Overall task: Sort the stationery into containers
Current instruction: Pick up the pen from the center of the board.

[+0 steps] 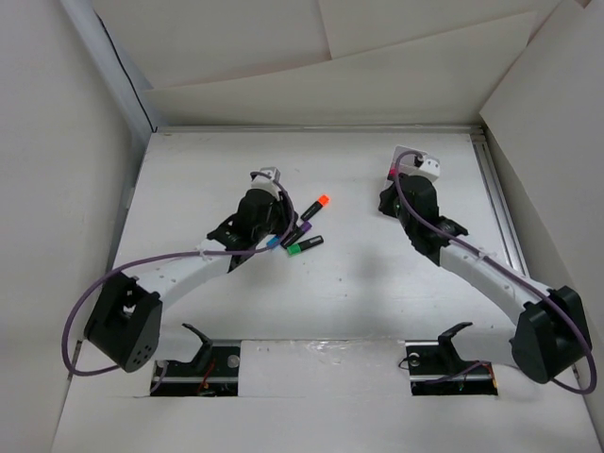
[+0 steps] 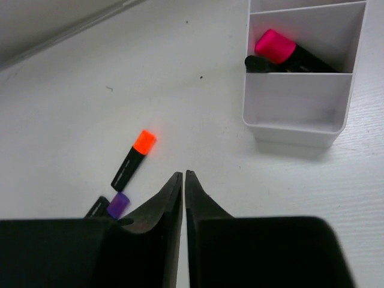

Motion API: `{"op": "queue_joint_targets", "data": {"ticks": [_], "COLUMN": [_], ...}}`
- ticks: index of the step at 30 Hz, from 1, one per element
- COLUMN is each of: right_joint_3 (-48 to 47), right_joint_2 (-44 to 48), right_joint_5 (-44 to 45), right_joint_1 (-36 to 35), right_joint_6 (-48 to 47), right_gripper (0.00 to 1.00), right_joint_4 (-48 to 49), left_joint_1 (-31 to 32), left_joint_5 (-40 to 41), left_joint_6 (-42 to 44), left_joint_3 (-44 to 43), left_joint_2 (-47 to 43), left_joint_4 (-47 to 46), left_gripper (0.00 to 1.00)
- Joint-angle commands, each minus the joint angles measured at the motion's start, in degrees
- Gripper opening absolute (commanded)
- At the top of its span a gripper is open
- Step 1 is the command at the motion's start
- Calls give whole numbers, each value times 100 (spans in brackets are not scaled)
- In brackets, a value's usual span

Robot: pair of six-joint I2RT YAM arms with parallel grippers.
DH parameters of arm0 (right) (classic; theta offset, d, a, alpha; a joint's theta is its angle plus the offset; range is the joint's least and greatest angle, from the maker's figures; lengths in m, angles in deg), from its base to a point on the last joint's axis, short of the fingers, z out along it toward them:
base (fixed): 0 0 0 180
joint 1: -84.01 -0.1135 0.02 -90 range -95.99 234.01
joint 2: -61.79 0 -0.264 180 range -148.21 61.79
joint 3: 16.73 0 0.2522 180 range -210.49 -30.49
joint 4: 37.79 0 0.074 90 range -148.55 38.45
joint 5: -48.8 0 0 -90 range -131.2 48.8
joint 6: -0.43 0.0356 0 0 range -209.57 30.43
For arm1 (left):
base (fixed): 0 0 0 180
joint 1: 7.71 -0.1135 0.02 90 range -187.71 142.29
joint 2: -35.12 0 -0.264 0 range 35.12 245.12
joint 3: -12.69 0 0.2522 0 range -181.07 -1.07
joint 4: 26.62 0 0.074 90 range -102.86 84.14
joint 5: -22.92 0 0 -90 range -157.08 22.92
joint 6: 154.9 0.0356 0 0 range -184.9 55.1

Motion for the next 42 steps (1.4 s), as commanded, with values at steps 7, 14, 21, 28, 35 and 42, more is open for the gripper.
{"op": "queue_joint_targets", "data": {"ticks": [7, 14, 21, 28, 35, 42], "right_joint_3": [28, 230, 335, 336, 388, 388], "right_joint_2": [631, 693, 754, 860, 965, 904], "right_joint_5": [-279, -834, -1088, -1141, -1202, -1571], "right_joint_1": [-45, 158, 210, 211, 272, 325], "right_joint_6": [-78, -25, -25, -25, -25, -25], "right_gripper": [46, 52, 52, 52, 52, 63], "right_joint_4": [-496, -319, -214, -161, -161, -29], "left_joint_1": [11, 11, 11, 11, 72, 125], "left_joint_5": [-32, 21, -5, -67, 240, 241], "left_joint_6": [490, 964, 1282, 1474, 1581, 1581], "left_joint_3": [-1846, -2700, -2885, -2999, -3114, -3053], "left_joint_2": [1828, 3033, 3385, 3648, 3860, 3974], "left_joint_4": [503, 1038, 925, 863, 942, 688], "left_gripper": [46, 56, 56, 50, 41, 17]}}
